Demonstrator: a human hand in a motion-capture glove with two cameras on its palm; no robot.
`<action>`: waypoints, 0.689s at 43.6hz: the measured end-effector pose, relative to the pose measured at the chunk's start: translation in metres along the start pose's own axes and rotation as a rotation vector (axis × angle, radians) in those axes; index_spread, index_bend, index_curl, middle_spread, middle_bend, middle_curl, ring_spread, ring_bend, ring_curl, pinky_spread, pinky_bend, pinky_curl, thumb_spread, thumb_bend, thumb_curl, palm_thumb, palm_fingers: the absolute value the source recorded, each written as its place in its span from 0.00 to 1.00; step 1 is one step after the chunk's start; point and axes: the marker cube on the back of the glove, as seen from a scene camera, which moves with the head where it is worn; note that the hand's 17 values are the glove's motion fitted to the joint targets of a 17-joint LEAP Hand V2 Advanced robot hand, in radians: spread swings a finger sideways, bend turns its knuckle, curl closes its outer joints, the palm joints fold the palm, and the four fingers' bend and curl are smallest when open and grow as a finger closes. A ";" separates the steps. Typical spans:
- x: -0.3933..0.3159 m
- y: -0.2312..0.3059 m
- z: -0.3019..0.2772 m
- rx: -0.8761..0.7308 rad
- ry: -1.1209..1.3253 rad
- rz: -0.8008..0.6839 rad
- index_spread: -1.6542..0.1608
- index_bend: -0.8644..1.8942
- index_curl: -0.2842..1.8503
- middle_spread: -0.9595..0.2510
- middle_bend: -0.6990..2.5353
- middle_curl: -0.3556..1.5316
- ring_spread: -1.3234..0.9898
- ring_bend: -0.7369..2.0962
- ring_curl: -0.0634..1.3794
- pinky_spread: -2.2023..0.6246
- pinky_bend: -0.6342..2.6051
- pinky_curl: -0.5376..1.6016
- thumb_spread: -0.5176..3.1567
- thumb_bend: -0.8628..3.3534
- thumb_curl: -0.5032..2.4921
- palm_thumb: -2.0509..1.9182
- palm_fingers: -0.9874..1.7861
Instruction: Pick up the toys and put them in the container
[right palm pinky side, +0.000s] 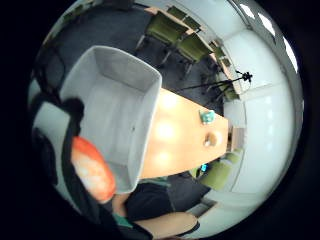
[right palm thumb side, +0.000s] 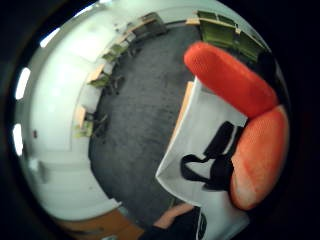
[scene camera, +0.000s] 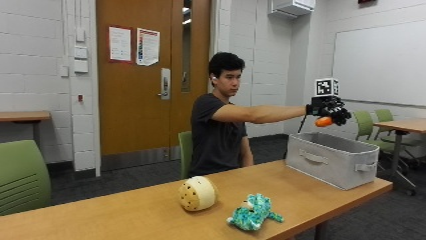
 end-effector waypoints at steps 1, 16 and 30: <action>-0.001 0.000 0.003 -0.023 0.003 0.035 0.68 0.37 0.39 0.44 0.46 0.60 0.40 0.70 0.41 0.62 0.47 0.46 0.36 0.24 0.50 0.66 0.75; -0.065 0.041 -0.014 -0.063 -0.109 -0.086 0.76 0.37 0.35 0.69 0.33 0.52 0.48 0.58 0.31 0.70 0.53 0.46 0.41 0.17 0.34 0.47 0.37; 0.122 0.045 0.005 -0.006 -0.009 0.073 0.76 0.39 0.36 0.72 0.32 0.49 0.49 0.51 0.25 0.74 0.47 0.43 0.43 0.18 0.28 0.48 0.34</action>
